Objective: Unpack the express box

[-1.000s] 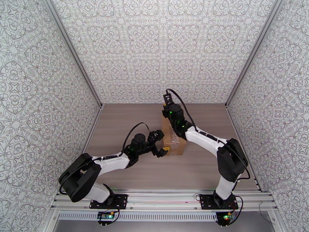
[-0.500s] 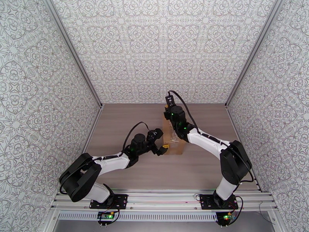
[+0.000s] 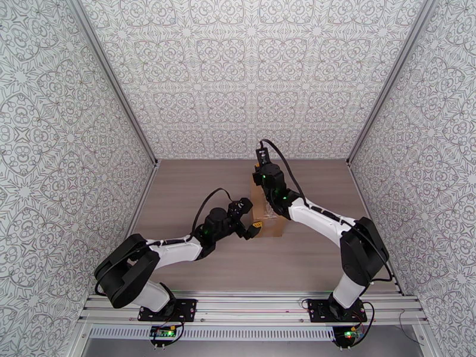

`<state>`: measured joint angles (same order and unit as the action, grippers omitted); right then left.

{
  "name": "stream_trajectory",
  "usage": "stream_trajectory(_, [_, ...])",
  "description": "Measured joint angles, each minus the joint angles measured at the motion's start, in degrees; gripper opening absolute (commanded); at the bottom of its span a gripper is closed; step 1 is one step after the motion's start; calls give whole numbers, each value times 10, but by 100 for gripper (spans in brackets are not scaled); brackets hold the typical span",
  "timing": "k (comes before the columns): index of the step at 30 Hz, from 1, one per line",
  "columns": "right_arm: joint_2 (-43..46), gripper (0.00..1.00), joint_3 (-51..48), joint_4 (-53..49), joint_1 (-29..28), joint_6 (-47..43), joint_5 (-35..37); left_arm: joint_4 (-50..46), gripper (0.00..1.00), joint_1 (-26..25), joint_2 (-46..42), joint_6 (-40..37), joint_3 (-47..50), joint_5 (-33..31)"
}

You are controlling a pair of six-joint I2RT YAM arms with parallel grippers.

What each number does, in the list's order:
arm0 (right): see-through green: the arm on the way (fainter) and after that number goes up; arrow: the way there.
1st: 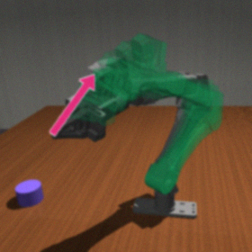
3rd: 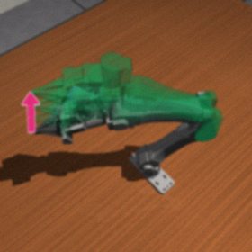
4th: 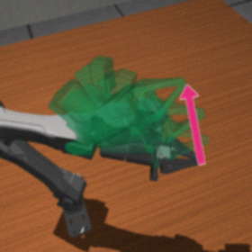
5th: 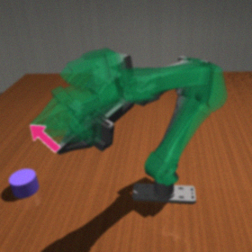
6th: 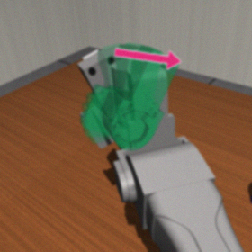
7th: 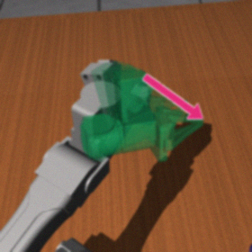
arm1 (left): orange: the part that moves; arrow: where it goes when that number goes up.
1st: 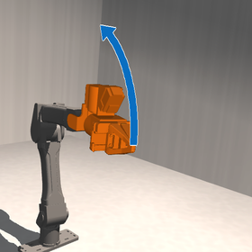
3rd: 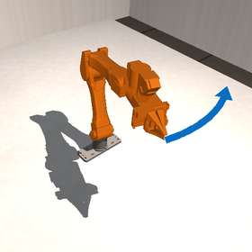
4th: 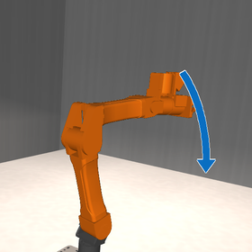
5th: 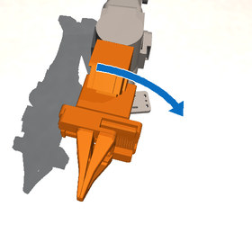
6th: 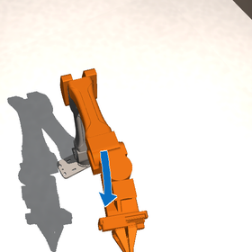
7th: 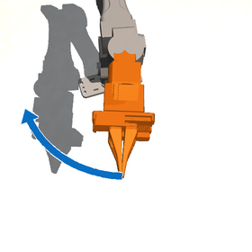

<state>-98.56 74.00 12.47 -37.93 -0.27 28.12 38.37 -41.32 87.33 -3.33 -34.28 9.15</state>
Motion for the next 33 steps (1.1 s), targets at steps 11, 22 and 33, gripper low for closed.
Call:
stream_trajectory(11, [26, 0, -16, -32, -8, 25, 15, 4, 99, -10, 3, 17, 0, -56])
stream_trajectory(22, [40, 0, -24, -53, -10, 54, 19, 9, 99, -32, 6, 21, 0, -106])
stream_trajectory(33, [52, 0, -30, -96, -21, 95, 21, 13, 99, -44, 13, 33, -5, -163])
